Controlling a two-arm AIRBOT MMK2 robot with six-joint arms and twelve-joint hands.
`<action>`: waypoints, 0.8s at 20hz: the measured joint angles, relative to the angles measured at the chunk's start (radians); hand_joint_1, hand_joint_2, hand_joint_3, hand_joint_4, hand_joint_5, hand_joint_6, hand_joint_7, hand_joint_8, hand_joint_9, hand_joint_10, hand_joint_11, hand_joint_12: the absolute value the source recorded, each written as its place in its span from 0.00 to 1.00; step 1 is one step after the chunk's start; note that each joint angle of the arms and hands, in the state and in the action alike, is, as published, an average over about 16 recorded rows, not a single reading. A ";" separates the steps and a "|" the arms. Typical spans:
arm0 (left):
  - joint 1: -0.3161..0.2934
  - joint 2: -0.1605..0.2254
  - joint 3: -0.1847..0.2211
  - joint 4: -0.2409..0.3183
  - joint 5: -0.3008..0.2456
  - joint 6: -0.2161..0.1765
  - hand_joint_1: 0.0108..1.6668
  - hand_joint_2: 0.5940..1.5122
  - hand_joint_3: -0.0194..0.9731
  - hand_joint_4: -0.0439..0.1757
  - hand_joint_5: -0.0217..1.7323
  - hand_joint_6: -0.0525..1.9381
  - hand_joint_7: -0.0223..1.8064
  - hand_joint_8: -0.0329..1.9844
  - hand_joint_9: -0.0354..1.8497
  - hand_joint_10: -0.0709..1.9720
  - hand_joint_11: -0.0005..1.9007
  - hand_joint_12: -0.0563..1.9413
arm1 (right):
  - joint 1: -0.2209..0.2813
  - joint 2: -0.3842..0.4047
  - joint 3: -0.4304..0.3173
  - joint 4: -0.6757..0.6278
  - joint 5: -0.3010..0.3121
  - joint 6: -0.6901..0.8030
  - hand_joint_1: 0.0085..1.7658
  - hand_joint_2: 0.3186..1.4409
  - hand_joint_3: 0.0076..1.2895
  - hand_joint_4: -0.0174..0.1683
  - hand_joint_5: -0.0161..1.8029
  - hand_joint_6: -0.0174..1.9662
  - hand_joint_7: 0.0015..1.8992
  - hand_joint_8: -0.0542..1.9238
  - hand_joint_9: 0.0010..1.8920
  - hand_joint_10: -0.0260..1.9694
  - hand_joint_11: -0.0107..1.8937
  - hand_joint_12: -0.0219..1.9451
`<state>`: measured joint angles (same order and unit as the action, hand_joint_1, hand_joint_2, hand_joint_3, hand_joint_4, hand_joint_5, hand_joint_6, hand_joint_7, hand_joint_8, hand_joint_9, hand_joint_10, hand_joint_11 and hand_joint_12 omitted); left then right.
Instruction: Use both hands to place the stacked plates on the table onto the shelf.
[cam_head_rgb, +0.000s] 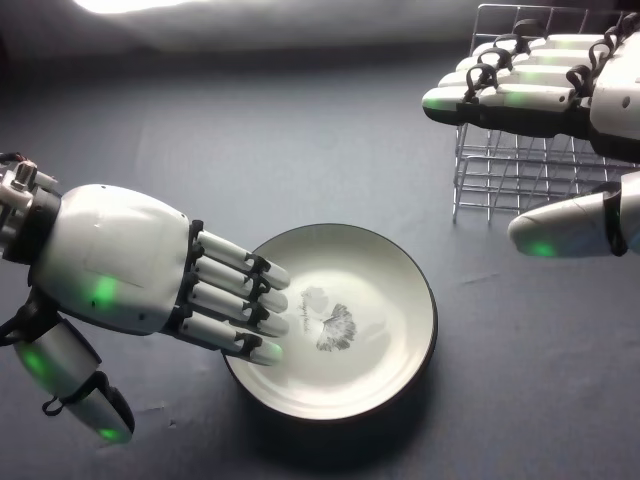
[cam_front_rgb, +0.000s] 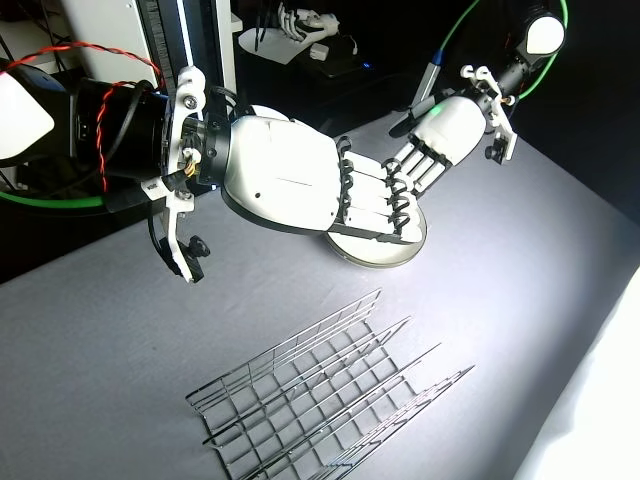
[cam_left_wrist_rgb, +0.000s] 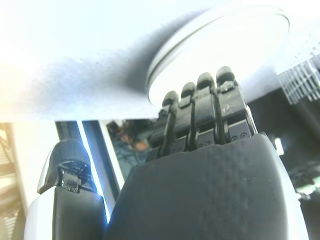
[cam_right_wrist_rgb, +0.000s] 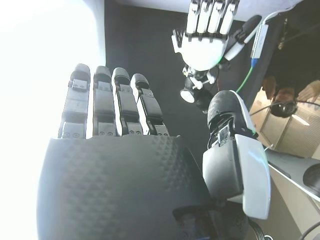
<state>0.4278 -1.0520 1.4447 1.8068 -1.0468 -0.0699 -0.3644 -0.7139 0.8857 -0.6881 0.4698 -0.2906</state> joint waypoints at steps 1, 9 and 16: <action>0.002 -0.004 0.005 0.004 0.005 0.001 0.00 0.60 0.03 0.21 0.02 0.02 0.02 0.01 0.03 0.04 0.01 0.02 | 0.000 0.000 0.000 0.001 0.001 0.000 0.00 0.82 0.01 0.08 0.02 0.02 0.01 0.03 0.01 0.02 0.02 0.01; 0.019 -0.036 0.046 0.033 0.034 0.011 0.00 0.61 0.04 0.19 0.01 0.02 0.02 0.01 0.03 0.04 0.01 0.02 | 0.000 0.000 0.000 0.003 0.006 -0.001 0.00 0.82 0.01 0.08 0.02 0.02 0.01 0.03 0.01 0.02 0.02 0.01; 0.038 -0.051 0.068 0.035 0.037 0.019 0.00 0.61 0.04 0.17 0.01 0.02 0.01 0.01 0.03 0.04 0.01 0.02 | -0.008 0.000 0.002 0.003 0.026 -0.004 0.00 0.81 0.01 0.08 0.02 0.02 0.01 0.03 0.01 0.02 0.02 0.01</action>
<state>0.4663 -1.1030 1.5122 1.8416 -1.0096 -0.0510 -0.3720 -0.7141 0.8875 -0.6851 0.4959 -0.2945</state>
